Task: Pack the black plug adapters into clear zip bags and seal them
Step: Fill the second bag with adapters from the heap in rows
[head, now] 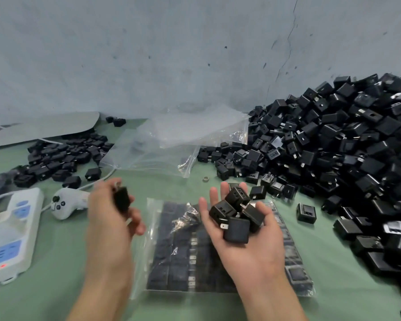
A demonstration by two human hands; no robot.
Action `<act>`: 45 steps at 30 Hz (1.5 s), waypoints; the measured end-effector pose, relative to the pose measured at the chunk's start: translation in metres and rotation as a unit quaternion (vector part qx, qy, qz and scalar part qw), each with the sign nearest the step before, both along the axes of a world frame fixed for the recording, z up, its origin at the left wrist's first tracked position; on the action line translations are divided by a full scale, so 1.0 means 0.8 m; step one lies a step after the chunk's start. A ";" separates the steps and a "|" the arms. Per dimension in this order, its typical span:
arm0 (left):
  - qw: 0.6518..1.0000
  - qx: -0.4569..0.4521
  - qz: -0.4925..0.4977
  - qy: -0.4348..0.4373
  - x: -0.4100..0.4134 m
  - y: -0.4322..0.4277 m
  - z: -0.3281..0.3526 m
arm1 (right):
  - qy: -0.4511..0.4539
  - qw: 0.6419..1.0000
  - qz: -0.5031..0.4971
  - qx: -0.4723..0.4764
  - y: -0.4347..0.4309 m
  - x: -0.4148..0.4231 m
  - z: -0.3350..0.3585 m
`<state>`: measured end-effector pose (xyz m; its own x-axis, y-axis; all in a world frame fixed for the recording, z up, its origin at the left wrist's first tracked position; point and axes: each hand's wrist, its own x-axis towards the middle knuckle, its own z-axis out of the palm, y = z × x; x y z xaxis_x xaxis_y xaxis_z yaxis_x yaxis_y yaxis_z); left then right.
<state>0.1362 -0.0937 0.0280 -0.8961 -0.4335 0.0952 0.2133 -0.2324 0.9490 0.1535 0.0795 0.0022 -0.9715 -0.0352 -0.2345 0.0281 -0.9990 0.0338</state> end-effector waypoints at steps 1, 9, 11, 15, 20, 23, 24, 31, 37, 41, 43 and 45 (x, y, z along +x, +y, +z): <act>0.999 0.008 0.003 -0.036 -0.003 -0.018 -0.008 | 0.001 1.000 -0.002 0.004 0.005 0.000 0.001; 0.961 -0.225 -0.013 -0.162 0.004 -0.071 -0.053 | 0.015 0.999 -0.033 0.024 0.036 -0.011 0.001; 0.955 -0.242 -0.052 -0.164 0.003 -0.074 -0.050 | 0.014 0.999 -0.044 0.023 0.040 -0.012 0.000; 0.948 -0.225 -0.111 -0.195 -0.003 -0.062 -0.052 | 0.015 0.999 -0.045 0.019 0.040 -0.015 -0.003; 0.944 -0.182 -0.166 -0.220 -0.002 -0.063 -0.057 | 0.018 0.999 -0.045 0.020 0.041 -0.017 -0.004; 0.928 -0.270 -0.125 -0.222 -0.002 -0.061 -0.054 | 0.019 0.998 -0.045 0.025 0.039 -0.017 -0.001; 0.919 -0.308 -0.111 -0.221 -0.001 -0.056 -0.053 | 0.019 0.998 -0.046 0.027 0.038 -0.018 0.000; 0.891 -0.399 -0.111 -0.186 0.006 -0.032 -0.057 | 0.020 0.998 -0.047 0.028 0.037 -0.017 0.002; 0.907 -0.379 -0.102 -0.157 0.009 -0.032 -0.054 | 0.017 0.998 -0.051 0.032 0.043 -0.018 0.003; 0.914 -0.366 -0.113 -0.131 0.011 -0.026 -0.058 | 0.021 0.998 -0.050 0.026 0.044 -0.017 0.003; 0.929 -0.329 -0.109 -0.129 0.009 -0.026 -0.058 | 0.020 0.998 -0.052 0.027 0.044 -0.016 0.003; 0.942 -0.279 -0.119 -0.143 0.006 -0.024 -0.056 | 0.018 0.998 -0.055 0.028 0.044 -0.016 0.003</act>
